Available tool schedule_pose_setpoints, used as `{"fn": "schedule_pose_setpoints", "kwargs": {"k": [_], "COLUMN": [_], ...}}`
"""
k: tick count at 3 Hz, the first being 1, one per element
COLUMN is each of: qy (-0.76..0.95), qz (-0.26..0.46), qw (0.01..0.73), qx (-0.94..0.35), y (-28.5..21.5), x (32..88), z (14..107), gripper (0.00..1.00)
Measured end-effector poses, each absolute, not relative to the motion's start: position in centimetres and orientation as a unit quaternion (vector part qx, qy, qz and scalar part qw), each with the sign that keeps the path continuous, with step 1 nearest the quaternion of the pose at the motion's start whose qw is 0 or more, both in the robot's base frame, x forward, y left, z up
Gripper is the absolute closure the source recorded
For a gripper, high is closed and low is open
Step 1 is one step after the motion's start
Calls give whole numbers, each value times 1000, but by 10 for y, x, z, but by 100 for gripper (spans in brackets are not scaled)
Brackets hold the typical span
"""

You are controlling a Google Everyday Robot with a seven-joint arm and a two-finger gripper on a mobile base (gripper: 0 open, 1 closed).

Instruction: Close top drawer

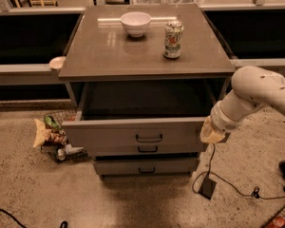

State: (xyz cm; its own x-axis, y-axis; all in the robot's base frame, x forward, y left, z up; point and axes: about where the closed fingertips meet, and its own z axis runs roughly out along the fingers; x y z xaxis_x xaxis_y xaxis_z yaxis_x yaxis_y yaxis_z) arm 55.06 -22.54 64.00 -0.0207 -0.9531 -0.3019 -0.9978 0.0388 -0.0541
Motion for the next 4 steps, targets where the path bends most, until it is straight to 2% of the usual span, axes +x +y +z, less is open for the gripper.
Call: {"fn": "schedule_pose_setpoints", "kwargs": {"k": [1,2,4], "qy": [711,711,720], "qz": [85,84,93], "qw": [129,129,129], "qx": [-686,-686,-675], "y": [-230,-230,-236], "x": [569,568,596], "z": [640,640,637], "gripper": [100,82,34]}}
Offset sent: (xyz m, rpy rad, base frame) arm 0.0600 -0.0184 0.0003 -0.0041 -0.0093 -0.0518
